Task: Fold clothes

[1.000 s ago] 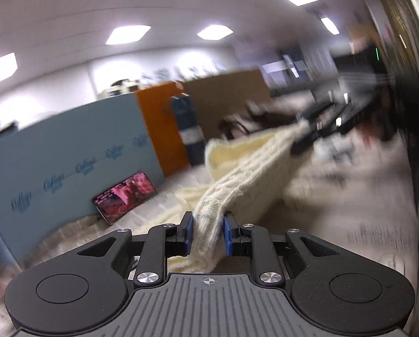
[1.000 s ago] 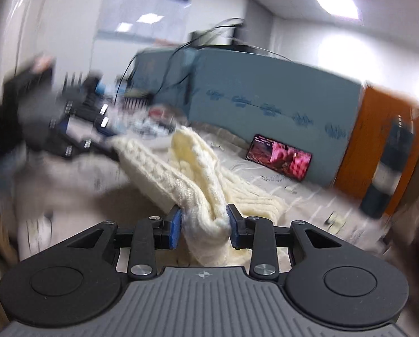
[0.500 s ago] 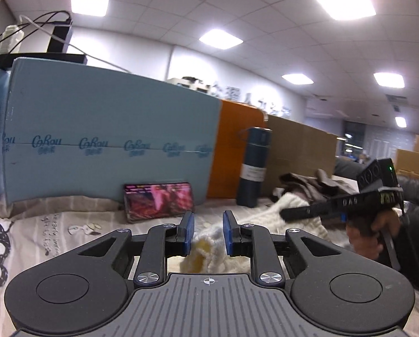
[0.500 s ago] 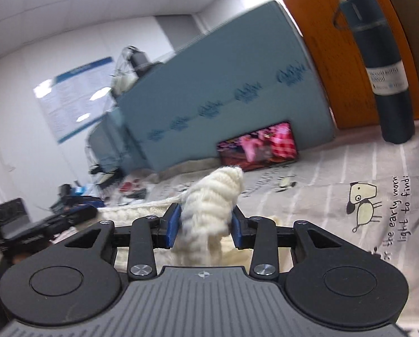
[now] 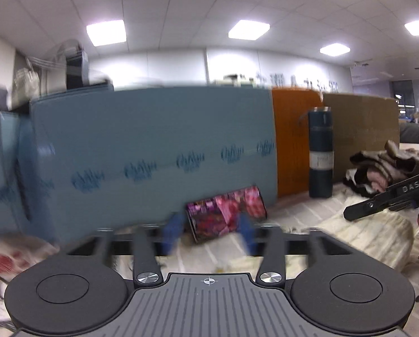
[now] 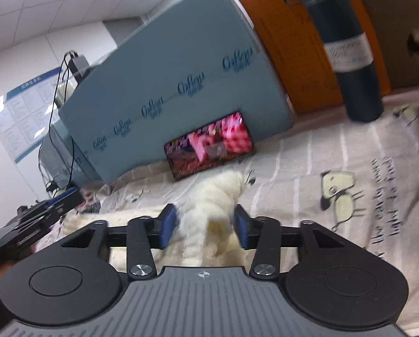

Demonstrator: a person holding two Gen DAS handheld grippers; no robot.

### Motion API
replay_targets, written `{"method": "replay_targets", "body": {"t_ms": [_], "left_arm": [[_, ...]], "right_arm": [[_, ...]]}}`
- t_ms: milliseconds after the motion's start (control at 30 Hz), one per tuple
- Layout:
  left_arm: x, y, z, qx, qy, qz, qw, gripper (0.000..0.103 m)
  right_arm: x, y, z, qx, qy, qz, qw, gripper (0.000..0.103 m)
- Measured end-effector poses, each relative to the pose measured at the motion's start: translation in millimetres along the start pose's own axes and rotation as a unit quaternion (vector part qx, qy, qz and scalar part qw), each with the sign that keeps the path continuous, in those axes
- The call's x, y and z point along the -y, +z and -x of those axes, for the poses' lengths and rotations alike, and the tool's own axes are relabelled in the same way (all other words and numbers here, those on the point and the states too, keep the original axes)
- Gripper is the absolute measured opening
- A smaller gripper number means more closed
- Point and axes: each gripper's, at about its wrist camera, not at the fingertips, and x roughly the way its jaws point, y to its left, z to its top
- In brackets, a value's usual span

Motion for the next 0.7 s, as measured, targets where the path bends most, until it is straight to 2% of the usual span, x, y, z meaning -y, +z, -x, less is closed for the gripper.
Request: {"method": "replay_targets", "body": {"t_ms": [33, 133, 200, 267, 333, 433, 533, 633, 700], "left_arm": [[4, 3, 7, 0.008, -0.003, -0.003, 1.0000, 0.077], [17, 1, 19, -0.011, -0.052, -0.009, 0.9985, 0.085], [29, -3, 21, -0.033, -0.076, -0.024, 0.9963, 0.086], [43, -11, 15, -0.061, -0.085, -0.051, 0.9932, 0.086], [52, -18, 3, -0.081, -0.064, -0.082, 0.9913, 0.088], [49, -27, -16, -0.103, -0.020, -0.080, 0.9912, 0.095], [43, -32, -28, -0.126, -0.014, -0.049, 0.9907, 0.097], [44, -35, -41, -0.150, -0.004, -0.041, 0.9878, 0.103], [43, -34, -48, -0.160, -0.006, -0.029, 0.9867, 0.103]], "right_arm": [[-2, 1, 4, 0.009, -0.008, 0.002, 1.000, 0.054], [-8, 3, 20, 0.036, -0.029, 0.008, 0.999, 0.069], [-15, 3, 33, 0.053, -0.039, 0.019, 0.998, 0.074], [-21, 0, 44, 0.062, -0.039, 0.033, 0.997, 0.079], [-24, -4, 48, 0.048, -0.034, 0.042, 0.997, 0.081], [-28, -13, 44, 0.016, -0.035, 0.058, 0.998, 0.082], [-30, -18, 32, -0.004, -0.052, 0.067, 0.996, 0.083], [-23, -22, 24, -0.018, -0.056, 0.049, 0.997, 0.083], [-19, -25, 18, -0.029, -0.067, 0.039, 0.997, 0.084]]}}
